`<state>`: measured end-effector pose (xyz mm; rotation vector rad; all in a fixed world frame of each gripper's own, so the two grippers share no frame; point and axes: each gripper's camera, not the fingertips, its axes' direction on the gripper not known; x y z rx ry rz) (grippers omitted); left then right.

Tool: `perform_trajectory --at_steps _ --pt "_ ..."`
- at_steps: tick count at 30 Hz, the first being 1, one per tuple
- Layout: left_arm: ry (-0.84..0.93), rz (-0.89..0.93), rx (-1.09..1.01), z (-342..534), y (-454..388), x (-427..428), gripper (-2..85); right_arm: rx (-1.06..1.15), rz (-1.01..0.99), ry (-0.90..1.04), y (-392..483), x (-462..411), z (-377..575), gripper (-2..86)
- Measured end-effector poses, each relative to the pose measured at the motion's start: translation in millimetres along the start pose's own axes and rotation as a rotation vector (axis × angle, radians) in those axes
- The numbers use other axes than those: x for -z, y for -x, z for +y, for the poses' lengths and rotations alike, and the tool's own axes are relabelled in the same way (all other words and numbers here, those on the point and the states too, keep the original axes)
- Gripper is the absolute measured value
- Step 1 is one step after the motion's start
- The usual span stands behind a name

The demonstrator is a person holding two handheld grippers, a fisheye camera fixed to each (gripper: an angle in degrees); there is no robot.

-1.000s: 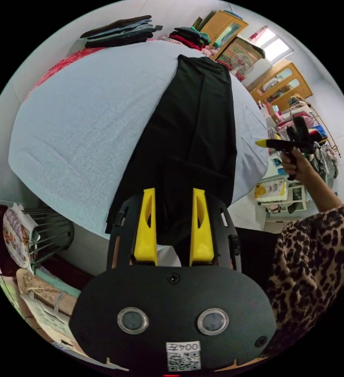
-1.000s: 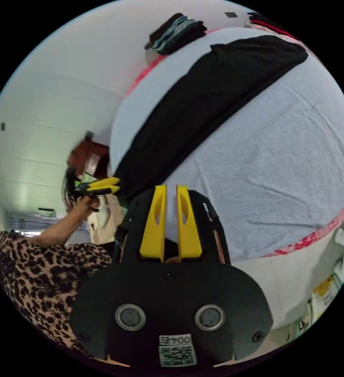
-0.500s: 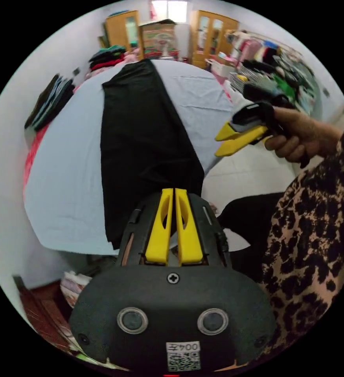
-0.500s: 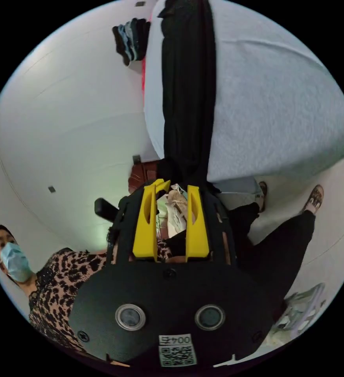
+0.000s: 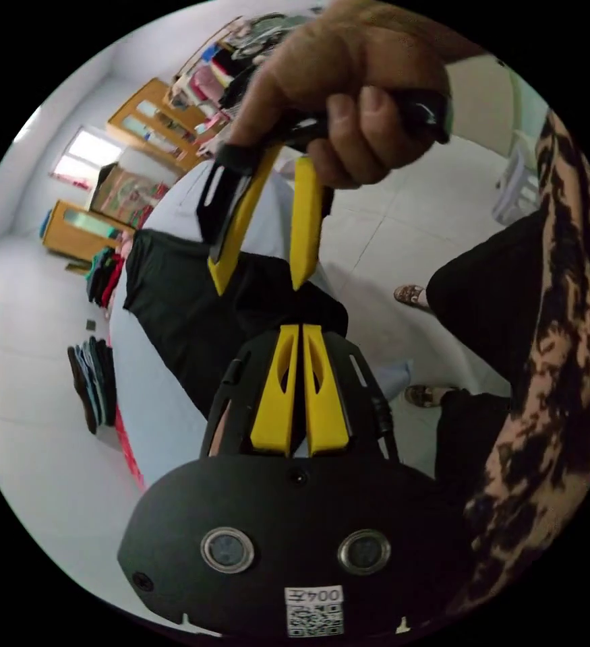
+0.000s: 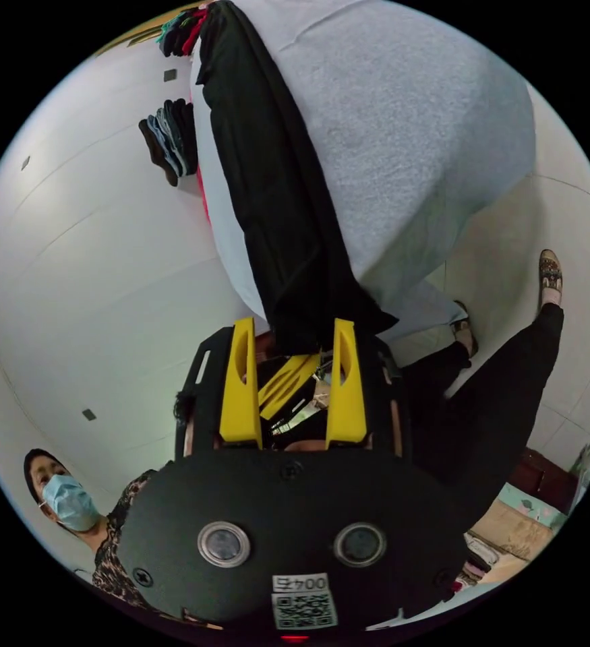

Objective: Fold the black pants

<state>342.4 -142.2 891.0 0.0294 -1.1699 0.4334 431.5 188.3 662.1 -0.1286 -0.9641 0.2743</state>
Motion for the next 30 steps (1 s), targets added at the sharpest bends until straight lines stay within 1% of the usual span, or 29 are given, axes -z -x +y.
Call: perform_trajectory --at_steps 1,5,7,9,11,14,18,20,23,26,27,28,29,30 --pt "-0.008 -0.026 -0.056 2 -8 0 1.1 0.007 0.012 -0.003 0 -4 0 16.4" --pt "-0.020 -0.074 -0.174 12 -22 -2 1.2 0.041 0.100 0.005 -4 -36 1 15.8" --pt "-0.027 -0.090 -0.213 21 -25 -3 1.1 0.046 0.172 0.010 -9 -47 1 13.6" --pt "-0.034 -0.099 -0.230 29 -25 -3 1.1 0.034 0.255 0.024 -22 -59 1 9.5" --pt "-0.040 -0.107 -0.241 39 -24 -4 1.0 0.028 0.278 0.026 -32 -64 1 6.7" --pt "-0.048 -0.135 -0.233 56 -17 -4 1.0 0.035 0.290 0.012 -48 -69 3 3.0" --pt "-0.071 -0.130 -0.196 93 10 2 1.0 0.048 0.235 -0.011 -69 -72 9 1.3" --pt "-0.065 -0.112 -0.151 115 30 4 1.1 0.049 0.199 -0.027 -77 -72 12 0.9" --pt "-0.046 -0.077 -0.020 164 73 6 1.3 0.053 0.146 -0.049 -90 -70 17 0.4" --pt "-0.008 0.058 0.184 222 128 2 2.2 0.065 0.104 -0.068 -99 -69 23 0.3" --pt "-0.006 0.156 0.304 249 155 -1 2.8 0.070 0.078 -0.076 -102 -68 25 0.2" --pt "-0.024 0.299 0.433 276 182 -6 4.0 0.074 0.064 -0.082 -103 -67 26 0.2" --pt "-0.042 0.388 0.490 289 195 -9 4.6 0.079 0.036 -0.093 -105 -65 28 0.2" --pt "-0.096 0.589 0.615 318 220 -18 6.6 0.089 0.011 -0.105 -106 -63 29 0.2"
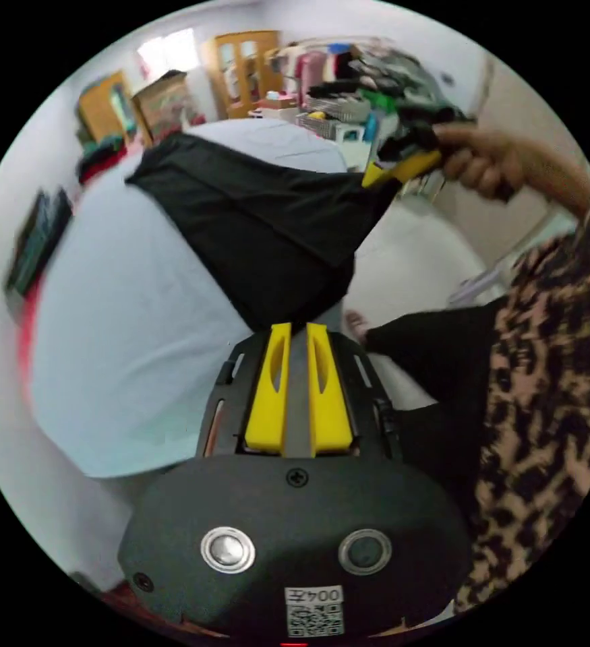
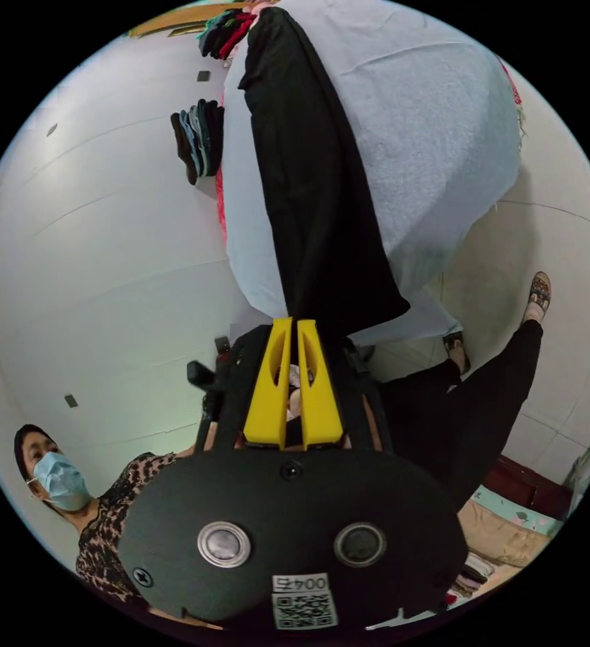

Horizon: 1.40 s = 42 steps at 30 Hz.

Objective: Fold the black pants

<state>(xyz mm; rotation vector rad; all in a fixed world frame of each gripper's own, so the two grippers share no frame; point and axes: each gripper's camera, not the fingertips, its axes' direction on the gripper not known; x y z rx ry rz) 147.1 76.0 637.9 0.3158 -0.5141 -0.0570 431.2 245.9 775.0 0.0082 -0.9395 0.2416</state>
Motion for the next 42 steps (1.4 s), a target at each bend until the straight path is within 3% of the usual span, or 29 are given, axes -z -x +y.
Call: perform_trajectory --at_steps 1,4,9,22,42 --pt "-0.045 0.213 0.110 10 35 7 8.8 0.004 -0.009 -0.004 0 1 1 0.2" --pt "-0.159 0.610 0.340 34 106 7 13.9 0.025 -0.036 -0.017 -1 3 2 0.3" --pt "-0.278 0.942 0.563 58 182 -3 17.1 0.049 -0.090 -0.021 -4 3 5 0.1" --pt "-0.473 1.275 0.697 74 298 13 22.3 0.099 -0.164 -0.009 -5 7 16 0.2" --pt "-0.692 1.356 0.762 79 369 57 24.8 0.081 -0.290 0.007 -22 13 29 0.0"
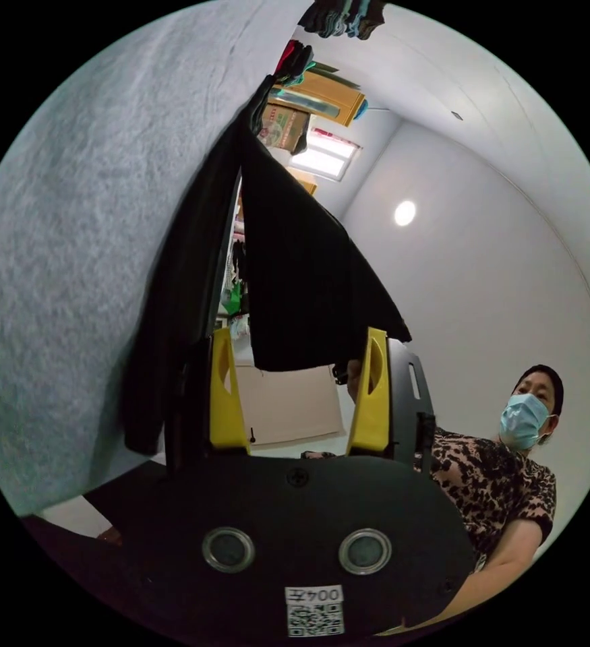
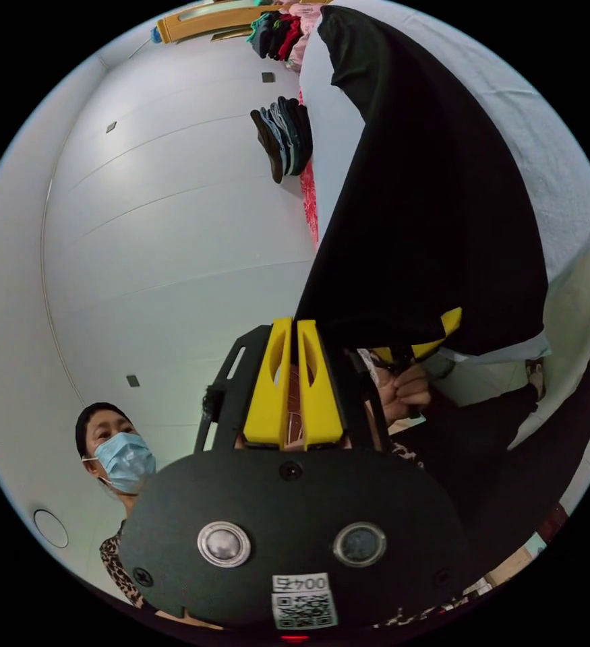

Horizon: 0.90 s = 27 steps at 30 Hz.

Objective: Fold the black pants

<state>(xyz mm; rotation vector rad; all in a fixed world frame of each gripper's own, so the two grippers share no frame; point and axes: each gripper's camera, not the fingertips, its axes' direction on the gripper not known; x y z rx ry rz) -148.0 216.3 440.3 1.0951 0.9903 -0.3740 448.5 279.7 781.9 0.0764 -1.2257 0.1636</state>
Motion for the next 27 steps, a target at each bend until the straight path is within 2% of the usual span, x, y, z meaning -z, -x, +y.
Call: perform_trajectory --at_steps 14,17,20,23,27 --pt "-0.092 0.093 -0.087 12 -9 -19 22.5 0.009 0.014 0.099 14 -11 -4 0.1" --pt "-0.115 0.151 -0.112 17 -9 -29 17.8 0.019 0.026 0.097 16 -9 2 0.1" --pt "-0.084 0.198 -0.119 24 -8 -41 9.5 0.034 0.076 0.079 15 -2 10 0.1" --pt "-0.078 0.081 -0.072 32 -11 -49 6.6 0.046 0.170 0.041 9 11 23 0.1" --pt "-0.041 -0.202 -0.073 40 -33 -61 4.6 0.060 0.359 -0.009 -6 25 44 0.1"
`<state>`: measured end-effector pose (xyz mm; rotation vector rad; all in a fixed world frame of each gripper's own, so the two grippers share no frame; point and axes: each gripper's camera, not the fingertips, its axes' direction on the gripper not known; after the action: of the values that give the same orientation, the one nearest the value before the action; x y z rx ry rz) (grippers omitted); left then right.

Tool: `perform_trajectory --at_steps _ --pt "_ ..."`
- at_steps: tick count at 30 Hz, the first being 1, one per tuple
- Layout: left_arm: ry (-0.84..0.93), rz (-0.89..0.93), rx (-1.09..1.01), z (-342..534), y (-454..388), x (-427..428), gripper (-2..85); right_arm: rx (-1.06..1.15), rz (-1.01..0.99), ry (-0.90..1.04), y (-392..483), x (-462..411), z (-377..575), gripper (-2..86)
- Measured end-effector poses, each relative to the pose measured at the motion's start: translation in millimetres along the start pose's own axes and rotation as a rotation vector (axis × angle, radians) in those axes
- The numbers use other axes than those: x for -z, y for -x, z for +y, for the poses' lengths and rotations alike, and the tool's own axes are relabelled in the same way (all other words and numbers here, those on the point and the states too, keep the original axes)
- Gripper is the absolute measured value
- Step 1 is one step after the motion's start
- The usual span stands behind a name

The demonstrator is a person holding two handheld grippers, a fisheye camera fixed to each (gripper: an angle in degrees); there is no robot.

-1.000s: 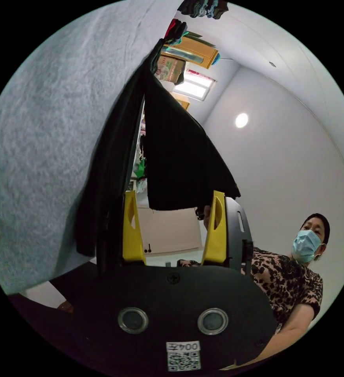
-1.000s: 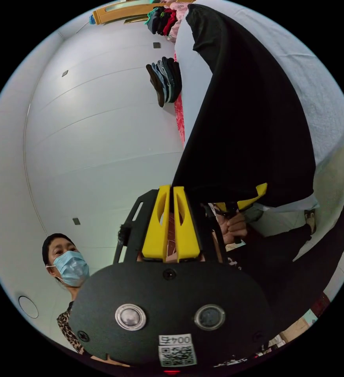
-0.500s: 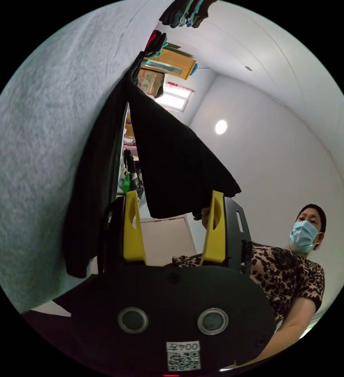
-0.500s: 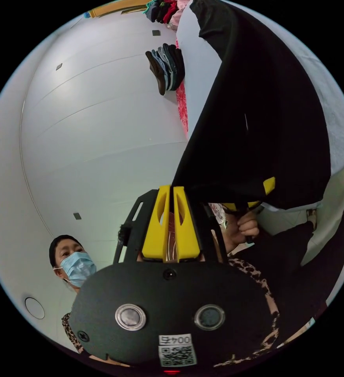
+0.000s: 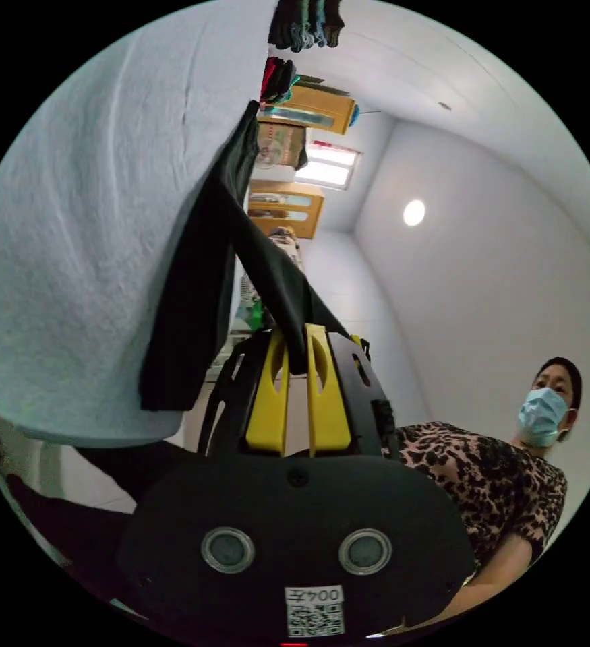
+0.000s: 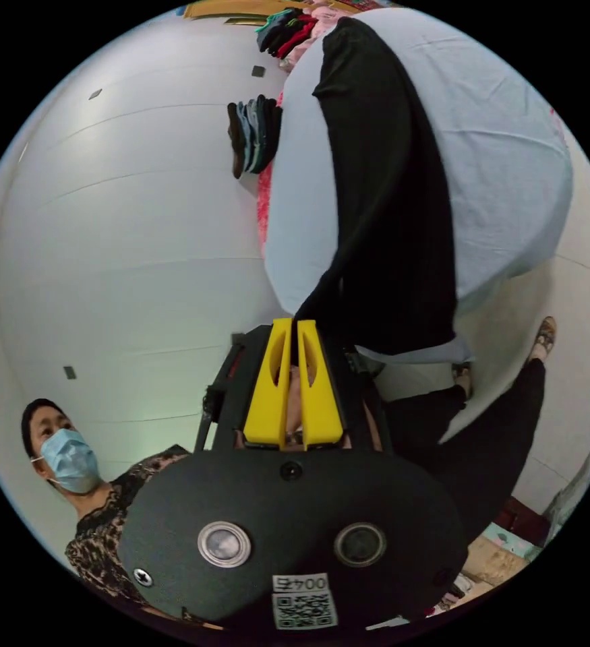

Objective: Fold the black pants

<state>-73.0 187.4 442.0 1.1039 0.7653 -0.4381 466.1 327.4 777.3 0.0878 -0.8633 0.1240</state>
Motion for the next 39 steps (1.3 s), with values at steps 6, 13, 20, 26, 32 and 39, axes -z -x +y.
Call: perform_trajectory --at_steps 6,13,20,26,32,39 --pt "0.212 -0.380 -0.112 -3 -55 -52 4.1 0.079 0.127 -0.054 8 1 28 -0.1" --pt "0.349 -0.655 -0.119 8 -51 -127 4.8 0.056 0.235 -0.055 -6 -20 50 -0.1" --pt "0.400 -0.752 -0.144 31 -50 -174 4.7 0.059 0.264 -0.077 -2 -32 70 -0.2" --pt "0.377 -0.830 -0.134 52 -37 -202 4.3 0.037 0.236 -0.083 5 -45 77 -0.2" --pt "0.363 -0.815 -0.081 62 -24 -221 3.8 0.022 0.244 -0.079 22 -52 82 -0.1" --pt "0.389 -0.835 -0.068 73 -10 -252 3.5 -0.007 0.244 -0.078 49 -50 84 0.0"
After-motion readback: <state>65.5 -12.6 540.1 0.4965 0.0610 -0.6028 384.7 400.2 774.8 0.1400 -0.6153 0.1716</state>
